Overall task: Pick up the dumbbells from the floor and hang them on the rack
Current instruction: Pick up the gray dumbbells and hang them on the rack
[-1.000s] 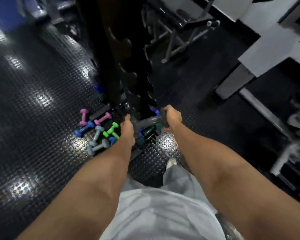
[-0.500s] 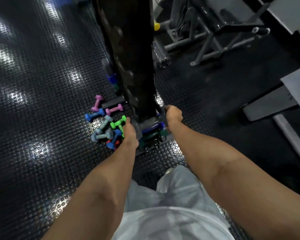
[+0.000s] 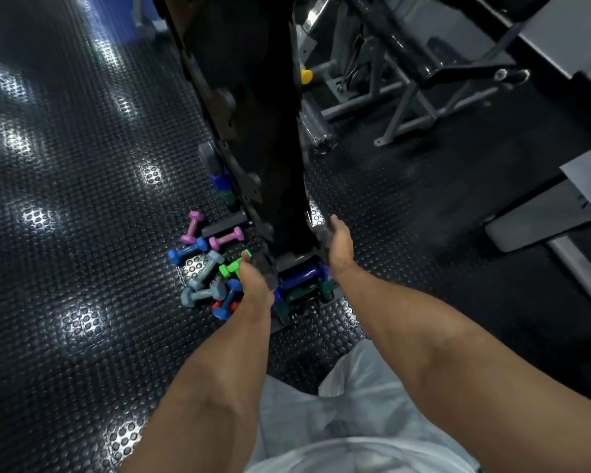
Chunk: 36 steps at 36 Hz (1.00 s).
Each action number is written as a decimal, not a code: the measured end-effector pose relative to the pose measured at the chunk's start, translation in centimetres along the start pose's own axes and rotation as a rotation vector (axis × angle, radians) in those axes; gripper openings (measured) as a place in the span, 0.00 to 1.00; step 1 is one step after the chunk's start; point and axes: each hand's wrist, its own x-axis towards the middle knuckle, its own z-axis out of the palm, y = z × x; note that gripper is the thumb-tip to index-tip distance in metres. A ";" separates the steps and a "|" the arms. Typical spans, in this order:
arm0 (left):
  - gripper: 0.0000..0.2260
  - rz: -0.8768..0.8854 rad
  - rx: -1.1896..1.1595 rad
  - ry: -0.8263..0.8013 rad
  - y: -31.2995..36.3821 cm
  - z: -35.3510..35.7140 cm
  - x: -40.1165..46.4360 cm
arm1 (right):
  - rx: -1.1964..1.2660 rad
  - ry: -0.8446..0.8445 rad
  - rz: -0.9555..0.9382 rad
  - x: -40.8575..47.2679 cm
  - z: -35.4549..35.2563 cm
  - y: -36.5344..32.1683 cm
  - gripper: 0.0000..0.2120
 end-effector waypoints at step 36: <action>0.10 0.048 1.116 -0.270 18.1 -10.9 -1.2 | -0.229 0.306 0.272 -13.9 14.3 6.8 0.24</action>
